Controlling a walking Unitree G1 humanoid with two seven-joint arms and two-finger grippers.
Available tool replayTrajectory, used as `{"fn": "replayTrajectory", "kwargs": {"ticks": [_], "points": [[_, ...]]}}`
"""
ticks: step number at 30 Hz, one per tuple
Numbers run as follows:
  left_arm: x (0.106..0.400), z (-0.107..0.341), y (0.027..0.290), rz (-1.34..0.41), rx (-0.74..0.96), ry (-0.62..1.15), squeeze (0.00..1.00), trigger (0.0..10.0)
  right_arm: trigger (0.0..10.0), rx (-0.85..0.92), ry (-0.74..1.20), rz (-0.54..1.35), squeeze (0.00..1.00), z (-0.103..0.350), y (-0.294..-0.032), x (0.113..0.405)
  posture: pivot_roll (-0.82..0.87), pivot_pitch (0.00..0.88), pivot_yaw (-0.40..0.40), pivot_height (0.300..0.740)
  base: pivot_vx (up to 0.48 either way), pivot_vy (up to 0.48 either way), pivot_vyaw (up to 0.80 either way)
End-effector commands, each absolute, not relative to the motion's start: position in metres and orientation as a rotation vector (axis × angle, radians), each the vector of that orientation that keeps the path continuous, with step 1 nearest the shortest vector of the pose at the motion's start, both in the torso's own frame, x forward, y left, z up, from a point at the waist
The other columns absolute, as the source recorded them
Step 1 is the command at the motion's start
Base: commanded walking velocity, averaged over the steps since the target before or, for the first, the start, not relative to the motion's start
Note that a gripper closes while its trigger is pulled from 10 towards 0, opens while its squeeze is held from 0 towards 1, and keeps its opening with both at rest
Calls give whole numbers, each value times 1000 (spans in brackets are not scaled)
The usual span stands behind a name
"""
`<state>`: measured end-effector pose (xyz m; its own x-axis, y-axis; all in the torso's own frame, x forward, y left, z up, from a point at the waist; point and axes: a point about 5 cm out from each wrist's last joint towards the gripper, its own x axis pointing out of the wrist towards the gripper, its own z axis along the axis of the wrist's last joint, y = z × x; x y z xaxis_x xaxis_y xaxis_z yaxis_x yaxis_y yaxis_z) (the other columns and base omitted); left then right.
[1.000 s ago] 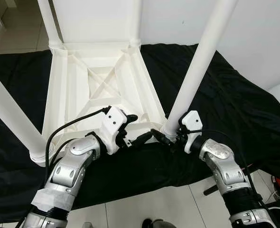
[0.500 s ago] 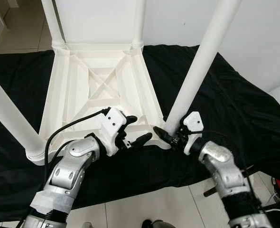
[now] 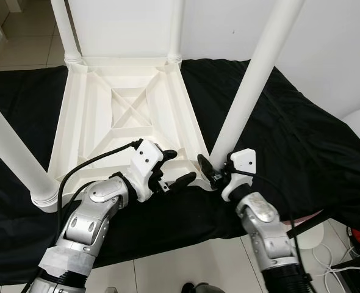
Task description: Building children table
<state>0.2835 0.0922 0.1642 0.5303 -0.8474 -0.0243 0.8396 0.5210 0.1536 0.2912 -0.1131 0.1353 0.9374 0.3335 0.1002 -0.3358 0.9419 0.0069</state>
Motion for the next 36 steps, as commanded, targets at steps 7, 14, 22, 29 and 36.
{"fn": "replayTrajectory", "kwargs": {"ticks": [7, 14, 22, 29, 36], "points": [[285, 162, 92, -959, 146, -43, 0, 10000, 10000, 45, -8, 322, 0, 113, -113, 284, 33, 122, -39, 740, 0, 0, 0], [281, 160, 86, -966, 103, -42, 0, 10000, 10000, 42, -75, 317, 1000, 117, -119, 280, 36, 121, -47, 740, 0, 0, 0], [279, 160, 83, -913, 62, -57, 0, 10000, 10000, 89, -147, 292, 0, 121, -127, 271, 38, 113, -52, 740, 0, 0, 0], [277, 158, 86, -876, 27, -56, 0, 10000, 10000, 73, -146, 290, 0, 118, -127, 263, 37, 105, -51, 740, 0, 0, 0], [263, 155, 87, -1024, 117, -38, 0, 10000, 10000, 34, -182, 390, 0, 129, -127, 268, 37, 115, -46, 740, 0, 0, 0]]}}
